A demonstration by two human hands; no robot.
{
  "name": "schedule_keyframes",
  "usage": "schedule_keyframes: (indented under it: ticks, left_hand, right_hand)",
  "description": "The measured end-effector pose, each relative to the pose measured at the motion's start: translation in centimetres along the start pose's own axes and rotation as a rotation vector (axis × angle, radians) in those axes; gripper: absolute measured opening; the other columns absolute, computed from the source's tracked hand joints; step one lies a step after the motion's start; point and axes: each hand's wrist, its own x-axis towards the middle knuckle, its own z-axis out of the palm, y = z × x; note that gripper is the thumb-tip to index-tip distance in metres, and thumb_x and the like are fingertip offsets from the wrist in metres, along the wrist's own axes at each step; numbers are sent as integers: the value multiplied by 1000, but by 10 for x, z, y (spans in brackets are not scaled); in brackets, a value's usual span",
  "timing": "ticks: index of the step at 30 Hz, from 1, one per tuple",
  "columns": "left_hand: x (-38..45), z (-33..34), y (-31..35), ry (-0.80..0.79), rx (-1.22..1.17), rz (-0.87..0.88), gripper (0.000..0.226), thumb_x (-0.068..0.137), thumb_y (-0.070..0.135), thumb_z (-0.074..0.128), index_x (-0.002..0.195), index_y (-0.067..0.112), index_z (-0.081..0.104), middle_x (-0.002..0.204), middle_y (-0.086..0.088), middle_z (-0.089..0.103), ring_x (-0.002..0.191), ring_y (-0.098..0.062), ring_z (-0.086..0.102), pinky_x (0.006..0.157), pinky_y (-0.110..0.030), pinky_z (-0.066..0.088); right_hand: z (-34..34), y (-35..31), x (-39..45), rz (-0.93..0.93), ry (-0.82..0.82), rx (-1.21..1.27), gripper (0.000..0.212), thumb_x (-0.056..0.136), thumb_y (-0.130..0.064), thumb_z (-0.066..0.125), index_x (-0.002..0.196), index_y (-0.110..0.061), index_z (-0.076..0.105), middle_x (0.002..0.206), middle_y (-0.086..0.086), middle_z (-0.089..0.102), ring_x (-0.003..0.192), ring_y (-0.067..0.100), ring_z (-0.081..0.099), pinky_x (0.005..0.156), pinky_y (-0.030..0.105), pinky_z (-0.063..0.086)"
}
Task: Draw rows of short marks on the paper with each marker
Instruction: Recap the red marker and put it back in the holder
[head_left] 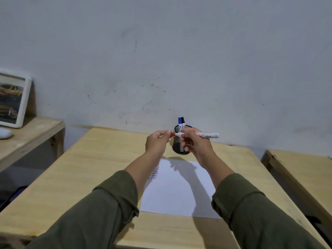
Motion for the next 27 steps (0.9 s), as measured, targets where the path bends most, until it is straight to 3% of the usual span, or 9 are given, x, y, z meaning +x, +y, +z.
schedule_keyframes:
  ticks: [3,8,18,23,27]
  left_hand:
    - [2,6,6,-35,-44,-48,17,89,34,58,79,25,68,87,5,70,77,-8,60,62,-22,39]
    - [4,10,18,-59,-127,-237,21,87,38,61,81,19,66,70,12,67,50,3,55,52,-17,32]
    - [6,15,29,-84,-134,-265,23,84,42,63,79,20,65,72,10,67,58,-1,53,48,-13,35]
    - [9,18,28,-87,-145,-256,20,83,34,67,68,20,64,69,8,65,53,-2,50,44,-12,34]
    - [11,18,28,-51,-191,-227,14,84,22,67,72,16,63,70,1,64,52,-6,50,39,-10,35]
  right_hand:
    - [-2,-5,2,-12,-15,-18,10,90,-10,55,86,-9,64,64,7,57,49,14,53,44,20,40]
    - [-6,-14,7,-59,-63,-85,13,90,-8,55,83,-10,65,67,9,59,51,15,55,44,21,41]
    - [-12,-21,12,-77,-104,-162,12,90,-8,56,84,-9,66,67,7,62,55,18,56,48,23,44]
    - [-12,-19,12,-87,-97,-114,13,91,-6,54,86,-7,65,67,8,60,55,17,56,49,21,46]
    - [-7,-12,11,-63,-68,3,12,91,-5,54,87,-6,66,72,12,61,55,15,57,51,19,49]
